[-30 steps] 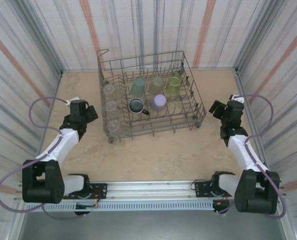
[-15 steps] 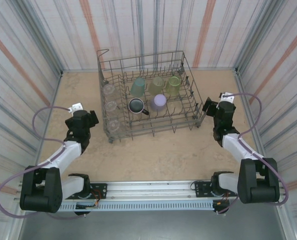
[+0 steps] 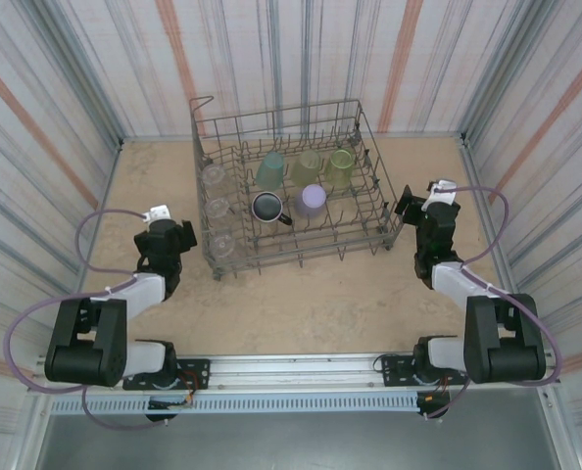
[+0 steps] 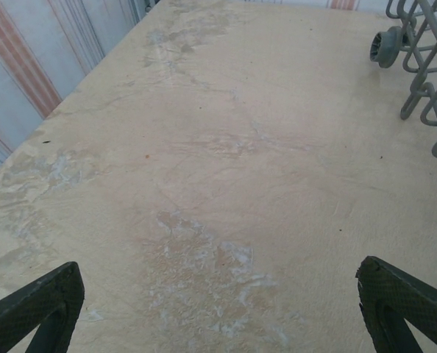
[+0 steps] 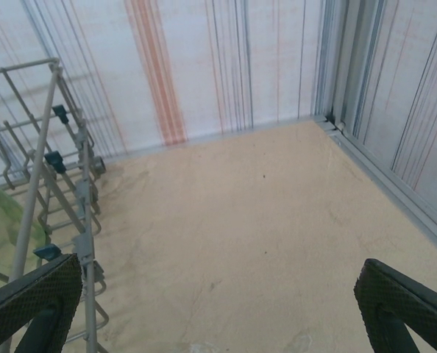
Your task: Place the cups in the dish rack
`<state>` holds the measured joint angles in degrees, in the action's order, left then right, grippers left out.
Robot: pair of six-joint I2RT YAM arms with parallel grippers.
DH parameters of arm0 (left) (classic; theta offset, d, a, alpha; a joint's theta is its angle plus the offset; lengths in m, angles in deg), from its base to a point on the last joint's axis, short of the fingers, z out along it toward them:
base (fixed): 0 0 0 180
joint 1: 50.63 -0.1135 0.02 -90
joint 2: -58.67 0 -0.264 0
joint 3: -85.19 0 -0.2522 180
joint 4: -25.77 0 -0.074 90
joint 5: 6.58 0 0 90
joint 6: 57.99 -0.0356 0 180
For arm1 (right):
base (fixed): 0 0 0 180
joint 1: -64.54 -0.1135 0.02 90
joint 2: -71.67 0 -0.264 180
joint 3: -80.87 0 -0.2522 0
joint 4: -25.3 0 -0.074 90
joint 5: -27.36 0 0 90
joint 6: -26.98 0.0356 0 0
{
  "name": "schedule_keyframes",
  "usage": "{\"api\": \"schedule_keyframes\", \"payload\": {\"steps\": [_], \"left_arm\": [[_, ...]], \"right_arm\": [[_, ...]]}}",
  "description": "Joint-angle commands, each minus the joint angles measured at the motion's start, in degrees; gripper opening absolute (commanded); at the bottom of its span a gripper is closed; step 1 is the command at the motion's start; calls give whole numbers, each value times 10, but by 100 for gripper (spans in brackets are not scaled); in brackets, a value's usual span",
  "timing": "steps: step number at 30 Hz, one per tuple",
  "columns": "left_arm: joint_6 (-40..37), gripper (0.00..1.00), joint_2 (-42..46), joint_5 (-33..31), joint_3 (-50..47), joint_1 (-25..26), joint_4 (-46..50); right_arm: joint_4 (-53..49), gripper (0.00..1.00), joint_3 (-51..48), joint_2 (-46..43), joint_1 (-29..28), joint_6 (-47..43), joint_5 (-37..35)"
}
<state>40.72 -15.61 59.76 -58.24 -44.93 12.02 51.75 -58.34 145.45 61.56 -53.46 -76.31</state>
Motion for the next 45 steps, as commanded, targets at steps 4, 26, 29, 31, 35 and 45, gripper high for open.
{"api": "schedule_keyframes", "payload": {"steps": [4, 26, 29, 31, 35, 45], "left_arm": [[-34, 99, -4, 16, -7, -23, -72], [-106, 99, -94, 118, 13, -21, -147], [-108, 99, -97, 134, 6, -23, -159], [-107, 99, -132, 142, -10, -31, -224], [-105, 99, -129, 147, -10, -33, -223], [-98, 99, -119, 163, -9, -41, -202]], "right_arm": [[-40, 99, -33, 40, -2, -51, 13], [159, 99, -106, 106, 18, -47, 17], [167, 99, -103, 119, 17, -50, 23], [169, 99, -99, 131, 16, -53, 26], [184, 99, -97, 148, 11, -58, 21], [114, 99, -60, 151, 23, -44, 26]]}}
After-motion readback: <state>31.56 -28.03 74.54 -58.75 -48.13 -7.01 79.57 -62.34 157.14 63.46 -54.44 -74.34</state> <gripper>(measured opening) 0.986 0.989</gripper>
